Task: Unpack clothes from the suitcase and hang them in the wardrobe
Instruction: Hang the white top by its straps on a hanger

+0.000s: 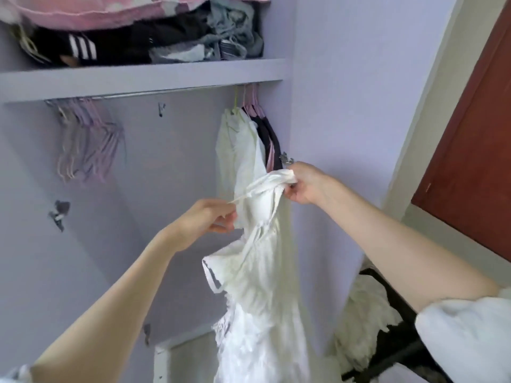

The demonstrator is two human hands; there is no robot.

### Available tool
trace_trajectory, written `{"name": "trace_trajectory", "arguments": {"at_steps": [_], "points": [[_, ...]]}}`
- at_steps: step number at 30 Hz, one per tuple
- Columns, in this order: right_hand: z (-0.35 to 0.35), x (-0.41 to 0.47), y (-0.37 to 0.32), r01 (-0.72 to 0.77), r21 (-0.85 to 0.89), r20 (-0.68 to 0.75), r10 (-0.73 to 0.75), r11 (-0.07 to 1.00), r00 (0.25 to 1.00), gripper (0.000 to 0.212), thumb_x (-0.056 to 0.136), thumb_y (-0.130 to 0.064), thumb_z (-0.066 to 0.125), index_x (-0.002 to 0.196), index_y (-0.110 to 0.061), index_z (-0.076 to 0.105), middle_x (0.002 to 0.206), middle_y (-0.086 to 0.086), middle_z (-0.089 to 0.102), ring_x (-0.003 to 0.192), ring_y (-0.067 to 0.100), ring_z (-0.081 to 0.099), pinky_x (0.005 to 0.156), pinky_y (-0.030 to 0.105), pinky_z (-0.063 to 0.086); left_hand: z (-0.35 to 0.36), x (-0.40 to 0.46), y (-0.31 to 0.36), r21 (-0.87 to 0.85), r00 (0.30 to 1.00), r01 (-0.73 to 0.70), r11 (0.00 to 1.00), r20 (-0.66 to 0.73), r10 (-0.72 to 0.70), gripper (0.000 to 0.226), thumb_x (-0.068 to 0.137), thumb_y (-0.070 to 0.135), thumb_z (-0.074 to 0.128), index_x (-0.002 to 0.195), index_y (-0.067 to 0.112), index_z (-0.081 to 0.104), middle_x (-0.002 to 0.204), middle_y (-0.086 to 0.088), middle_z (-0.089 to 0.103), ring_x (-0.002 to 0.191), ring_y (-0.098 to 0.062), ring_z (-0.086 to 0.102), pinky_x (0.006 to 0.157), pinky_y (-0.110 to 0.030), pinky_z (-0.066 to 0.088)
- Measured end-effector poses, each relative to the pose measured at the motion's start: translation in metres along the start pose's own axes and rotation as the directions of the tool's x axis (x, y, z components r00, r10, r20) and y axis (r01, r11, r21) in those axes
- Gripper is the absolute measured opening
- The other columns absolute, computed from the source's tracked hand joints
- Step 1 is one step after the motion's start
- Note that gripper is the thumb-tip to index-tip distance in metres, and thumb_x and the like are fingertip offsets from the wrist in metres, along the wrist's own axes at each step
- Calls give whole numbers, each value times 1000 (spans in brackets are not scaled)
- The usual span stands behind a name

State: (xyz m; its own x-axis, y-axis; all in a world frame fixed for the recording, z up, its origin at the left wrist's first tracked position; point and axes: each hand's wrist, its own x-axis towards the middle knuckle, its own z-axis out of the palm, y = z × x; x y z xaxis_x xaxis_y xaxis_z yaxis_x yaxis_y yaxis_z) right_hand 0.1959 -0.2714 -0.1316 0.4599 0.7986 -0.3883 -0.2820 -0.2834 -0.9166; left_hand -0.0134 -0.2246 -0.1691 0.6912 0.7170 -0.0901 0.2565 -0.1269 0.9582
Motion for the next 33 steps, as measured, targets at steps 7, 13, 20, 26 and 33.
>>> {"name": "trace_trajectory", "arguments": {"at_steps": [7, 13, 20, 26, 33], "points": [[79, 45, -50, 31, 280, 93, -59, 959, 994, 23, 94, -5, 29, 84, -8, 49, 67, 6, 47, 28, 10, 44, 27, 12, 30, -48, 20, -18, 442, 999, 30, 897, 3, -34, 46, 69, 45, 78, 97, 32, 44, 103, 12, 49, 98, -5, 51, 85, -19, 42], [129, 77, -95, -37, 478, 229, -84, 878, 970, 21, 94, 4, 30, 79, 1, 46, 77, 14, 48, 47, 21, 55, 32, 20, 46, -86, 68, -15, 511, 990, 16, 859, -128, 57, 50, 78, 34, 73, 110, 30, 35, 115, 9, 40, 108, -13, 45, 91, -25, 39], [177, 119, -109, -110, 478, 378, -91, 872, 921, 21, 91, 10, 30, 79, 1, 46, 85, 17, 49, 68, 28, 53, 43, 28, 54, -119, 116, -7, 222, 959, 43, 974, -282, 22, 42, 83, 34, 67, 108, 3, 56, 91, 7, 60, 85, -12, 57, 82, -25, 45], [215, 163, -102, -167, 416, 402, -16, 894, 915, 22, 90, 10, 32, 77, -1, 45, 85, 17, 48, 70, 30, 54, 43, 29, 54, -154, 124, -20, 63, 894, 41, 997, -447, -9, 55, 87, 59, 46, 107, 9, 59, 94, -7, 67, 86, -17, 64, 84, -32, 51], [282, 242, -82, -161, 97, 365, 115, 982, 924, 27, 94, 1, 27, 75, -2, 46, 76, 14, 52, 69, 28, 56, 31, 17, 44, -246, 130, -28, -251, 832, -95, 963, -551, -61, 20, 97, 17, 47, 91, 1, 55, 68, -11, 50, 46, -14, 49, 46, -23, 48]]}}
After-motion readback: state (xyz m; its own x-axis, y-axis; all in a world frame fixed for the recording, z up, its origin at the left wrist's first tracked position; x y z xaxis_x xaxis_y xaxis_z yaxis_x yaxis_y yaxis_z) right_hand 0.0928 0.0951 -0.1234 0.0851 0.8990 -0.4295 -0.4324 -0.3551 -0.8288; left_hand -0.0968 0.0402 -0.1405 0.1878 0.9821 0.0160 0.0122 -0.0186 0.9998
